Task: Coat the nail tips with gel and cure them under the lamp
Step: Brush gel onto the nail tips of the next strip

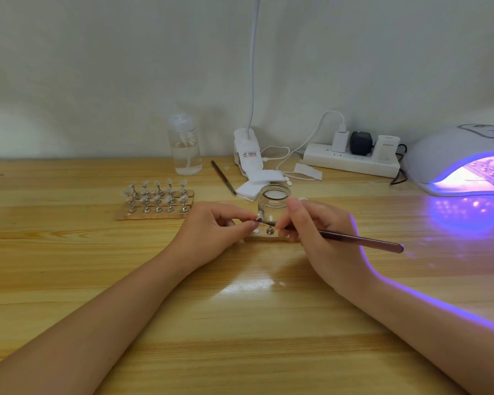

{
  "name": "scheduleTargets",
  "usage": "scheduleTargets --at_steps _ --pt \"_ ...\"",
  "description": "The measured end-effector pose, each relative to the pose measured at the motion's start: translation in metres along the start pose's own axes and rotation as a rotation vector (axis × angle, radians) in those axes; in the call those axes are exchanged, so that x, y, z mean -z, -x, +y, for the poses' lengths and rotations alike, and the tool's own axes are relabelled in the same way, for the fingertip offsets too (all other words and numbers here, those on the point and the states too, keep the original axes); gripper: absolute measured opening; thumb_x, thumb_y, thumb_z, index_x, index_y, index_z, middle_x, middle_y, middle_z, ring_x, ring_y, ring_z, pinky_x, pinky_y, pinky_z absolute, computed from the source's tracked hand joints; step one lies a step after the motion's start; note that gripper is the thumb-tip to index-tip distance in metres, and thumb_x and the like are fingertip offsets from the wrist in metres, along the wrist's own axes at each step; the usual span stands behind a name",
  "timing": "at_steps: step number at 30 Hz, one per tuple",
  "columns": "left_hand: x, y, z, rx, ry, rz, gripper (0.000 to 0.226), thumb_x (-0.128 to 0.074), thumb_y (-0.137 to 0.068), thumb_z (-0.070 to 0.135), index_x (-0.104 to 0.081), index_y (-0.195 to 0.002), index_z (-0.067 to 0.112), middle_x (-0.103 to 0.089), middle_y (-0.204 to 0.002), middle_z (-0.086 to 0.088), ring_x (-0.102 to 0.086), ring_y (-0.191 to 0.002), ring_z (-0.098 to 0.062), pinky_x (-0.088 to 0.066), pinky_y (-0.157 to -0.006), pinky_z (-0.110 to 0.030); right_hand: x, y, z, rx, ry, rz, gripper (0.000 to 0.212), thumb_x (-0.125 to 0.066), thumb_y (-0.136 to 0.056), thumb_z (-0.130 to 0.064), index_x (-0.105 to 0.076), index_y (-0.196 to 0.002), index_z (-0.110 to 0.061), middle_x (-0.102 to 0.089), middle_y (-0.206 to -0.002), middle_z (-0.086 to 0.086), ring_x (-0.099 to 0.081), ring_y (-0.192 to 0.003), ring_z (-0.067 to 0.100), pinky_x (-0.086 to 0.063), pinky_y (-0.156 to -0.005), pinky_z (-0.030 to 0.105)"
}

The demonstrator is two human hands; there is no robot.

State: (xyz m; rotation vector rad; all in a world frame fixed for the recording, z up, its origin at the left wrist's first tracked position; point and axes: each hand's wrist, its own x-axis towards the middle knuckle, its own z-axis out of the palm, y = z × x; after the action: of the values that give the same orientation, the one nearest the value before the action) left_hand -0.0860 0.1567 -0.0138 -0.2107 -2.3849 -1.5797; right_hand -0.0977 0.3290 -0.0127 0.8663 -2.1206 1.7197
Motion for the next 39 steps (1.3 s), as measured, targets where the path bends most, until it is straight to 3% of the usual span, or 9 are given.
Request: scheduleTargets --at_steps 5,11,15,19,22,24,30,39 --pt "0.0 0.0008 0.002 0.002 -0.012 -0.004 0.015 -0.071 -0.075 0.007 -0.074 -0.079 0.021 -0.066 -0.064 0.014 -0.052 -0.054 -0.008 -0.041 -0.053 -0.013 0.0008 -0.0011 0.0005 -0.002 -0.1 0.048 0.035 -0.046 -0.089 -0.03 -0.063 -0.06 -0.019 -0.061 -0.056 -0.007 -0.056 -0.054 0.003 -0.041 -0.057 0.012" --pt "0.0002 0.0013 0.0036 -0.016 -0.027 -0.01 0.017 -0.071 -0.075 0.007 -0.073 -0.077 0.024 -0.066 -0.065 0.013 -0.053 -0.054 -0.01 -0.041 -0.053 -0.013 -0.0013 -0.0025 0.0008 -0.001 0.083 0.019 0.03 -0.046 -0.086 -0.042 -0.063 -0.065 -0.03 -0.062 -0.061 -0.015 -0.055 -0.059 -0.002 -0.04 -0.063 0.011" --pt "0.0 0.001 0.0039 -0.012 -0.022 -0.008 0.017 -0.071 -0.075 0.006 -0.073 -0.078 0.022 -0.065 -0.062 0.018 -0.051 -0.051 -0.004 -0.04 -0.051 -0.01 -0.0003 -0.0002 0.0004 0.04 0.045 0.003 0.032 -0.047 -0.089 -0.035 -0.065 -0.065 -0.023 -0.06 -0.057 -0.013 -0.056 -0.056 -0.003 -0.038 -0.059 0.007" --pt "0.0005 0.0016 0.0032 -0.018 -0.03 0.003 0.019 -0.071 -0.075 0.007 -0.071 -0.074 0.026 -0.066 -0.062 0.018 -0.051 -0.052 -0.005 -0.04 -0.052 -0.011 0.0 0.0012 -0.0004 0.039 0.0 -0.015 0.039 -0.047 -0.088 -0.034 -0.067 -0.062 -0.013 -0.06 -0.054 -0.01 -0.056 -0.053 -0.001 -0.041 -0.057 0.01" --pt "0.0006 0.0015 0.0031 -0.013 -0.029 0.021 0.018 -0.072 -0.075 0.009 -0.071 -0.073 0.027 -0.067 -0.064 0.01 -0.054 -0.053 -0.004 -0.042 -0.054 -0.012 -0.0004 0.0011 -0.0004 0.02 -0.054 0.007 0.04 -0.05 -0.091 -0.032 -0.065 -0.058 -0.015 -0.059 -0.051 -0.012 -0.056 -0.049 0.0 -0.041 -0.055 0.01" --pt "0.0006 0.0017 0.0041 -0.028 -0.035 0.023 0.02 -0.072 -0.075 0.008 -0.07 -0.071 0.028 -0.066 -0.064 0.015 -0.054 -0.054 -0.001 -0.04 -0.054 -0.009 -0.0003 0.0006 -0.0005 0.013 -0.096 0.041 0.037 -0.047 -0.089 -0.028 -0.063 -0.056 -0.017 -0.059 -0.051 -0.01 -0.055 -0.048 0.001 -0.04 -0.055 0.009" --pt "0.0009 0.0018 0.005 -0.086 -0.025 0.043 0.017 -0.075 -0.07 0.01 -0.068 -0.069 0.026 -0.067 -0.082 0.008 -0.057 -0.068 -0.003 -0.044 -0.071 -0.009 0.0024 -0.0012 -0.0006 -0.018 -0.141 0.098 0.036 -0.045 -0.088 -0.03 -0.064 -0.059 -0.019 -0.061 -0.055 -0.002 -0.053 -0.049 0.002 -0.038 -0.053 0.011" --pt "0.0003 0.0025 0.0043 -0.052 0.003 0.012 0.017 -0.074 -0.071 0.011 -0.066 -0.067 0.025 -0.068 -0.063 0.015 -0.061 -0.063 0.004 -0.042 -0.06 -0.005 0.0 -0.0023 -0.0012 0.033 -0.001 0.029 0.031 -0.043 -0.089 -0.035 -0.062 -0.065 -0.027 -0.062 -0.061 -0.015 -0.056 -0.055 -0.004 -0.039 -0.056 0.007"
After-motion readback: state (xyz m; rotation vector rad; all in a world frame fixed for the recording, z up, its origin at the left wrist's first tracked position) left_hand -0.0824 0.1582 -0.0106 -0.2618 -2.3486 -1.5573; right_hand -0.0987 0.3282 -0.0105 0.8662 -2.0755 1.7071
